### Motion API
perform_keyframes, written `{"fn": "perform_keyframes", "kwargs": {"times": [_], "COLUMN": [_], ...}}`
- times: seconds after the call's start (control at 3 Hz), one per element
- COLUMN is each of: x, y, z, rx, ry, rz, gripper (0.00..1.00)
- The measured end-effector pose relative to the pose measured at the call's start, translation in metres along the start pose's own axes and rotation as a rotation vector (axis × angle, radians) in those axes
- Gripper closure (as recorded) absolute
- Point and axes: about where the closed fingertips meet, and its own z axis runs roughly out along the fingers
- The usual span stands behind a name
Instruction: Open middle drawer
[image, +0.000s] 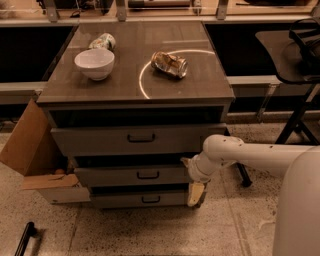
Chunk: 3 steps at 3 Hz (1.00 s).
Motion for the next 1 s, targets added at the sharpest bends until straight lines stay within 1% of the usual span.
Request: {"fn": "perform_keyframes", "kwargs": {"times": [0.33, 0.67, 1.0], "x": [0.002, 0.005, 0.004], "y": [-0.011, -0.017, -0.015], "z": [0.014, 0.030, 0.040], "rx": [-0.003, -0.018, -0.022], "ry": [0.007, 0.005, 0.001], "rz": [0.002, 0.011, 0.017], "gripper": [0.00, 0.00, 0.19]}}
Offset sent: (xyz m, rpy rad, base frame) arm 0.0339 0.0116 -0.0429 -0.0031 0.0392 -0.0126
